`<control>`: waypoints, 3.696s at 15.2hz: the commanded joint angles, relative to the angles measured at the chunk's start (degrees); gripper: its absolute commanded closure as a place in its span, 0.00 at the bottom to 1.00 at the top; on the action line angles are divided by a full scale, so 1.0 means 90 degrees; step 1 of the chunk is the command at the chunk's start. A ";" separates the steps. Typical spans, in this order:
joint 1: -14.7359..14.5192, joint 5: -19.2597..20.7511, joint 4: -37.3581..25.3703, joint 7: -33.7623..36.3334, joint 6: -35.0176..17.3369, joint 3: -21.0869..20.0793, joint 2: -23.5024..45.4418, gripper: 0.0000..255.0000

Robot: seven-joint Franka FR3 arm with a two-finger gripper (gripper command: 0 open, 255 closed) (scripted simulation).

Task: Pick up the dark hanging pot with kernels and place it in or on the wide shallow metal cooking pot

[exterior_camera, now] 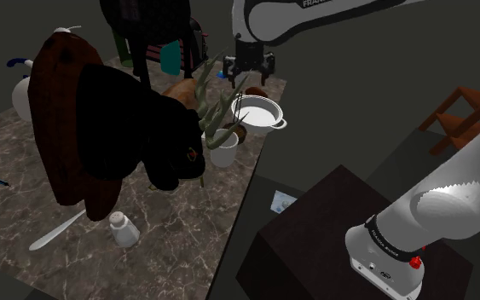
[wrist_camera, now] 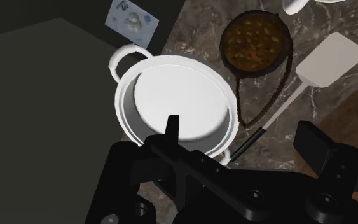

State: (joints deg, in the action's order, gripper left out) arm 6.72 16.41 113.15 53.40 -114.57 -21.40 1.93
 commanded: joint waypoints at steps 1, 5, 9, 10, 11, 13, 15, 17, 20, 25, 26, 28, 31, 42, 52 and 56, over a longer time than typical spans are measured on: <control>-0.0050 0.0262 -0.0459 0.0622 0.0055 -0.0014 0.0549 0.00; -0.0056 0.0369 -0.0399 0.0756 -0.0156 0.0039 0.0730 0.00; -0.0027 0.0483 -0.0192 0.0827 -0.0494 0.0093 0.0873 0.00; -0.0032 0.0481 -0.0192 0.0826 -0.0494 0.0099 0.0873 0.00; -0.0044 0.0479 -0.0192 0.0825 -0.0495 0.0111 0.0872 0.00; -0.0067 0.0474 -0.0191 0.0821 -0.0496 0.0135 0.0871 0.00; -0.0067 0.0474 -0.0191 0.0821 -0.0496 0.0135 0.0871 0.00; -0.0067 0.0474 -0.0192 0.0821 -0.0496 0.0135 0.0871 0.00; -0.0068 0.0478 -0.0202 0.0823 -0.0496 0.0137 0.0882 1.00; -0.0068 0.0478 -0.0201 0.0822 -0.0497 0.0137 0.0881 1.00; -0.0068 0.0479 -0.0203 0.0823 -0.0497 0.0137 0.0885 1.00; -0.0065 0.0446 -0.0234 0.0789 -0.0426 0.0130 0.0835 1.00; -0.0060 0.0370 -0.0374 0.0698 -0.0210 0.0116 0.0739 1.00; -0.0060 0.0159 -0.1000 0.0402 0.0612 0.0082 0.0482 1.00; 0.0065 0.0066 -0.1758 -0.0066 0.1324 0.0177 0.0428 1.00; 0.0327 0.0064 -0.2253 -0.0637 0.1545 0.0394 0.0565 1.00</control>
State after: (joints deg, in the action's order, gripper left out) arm 8.99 17.05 93.97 49.17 -101.18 -18.39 6.79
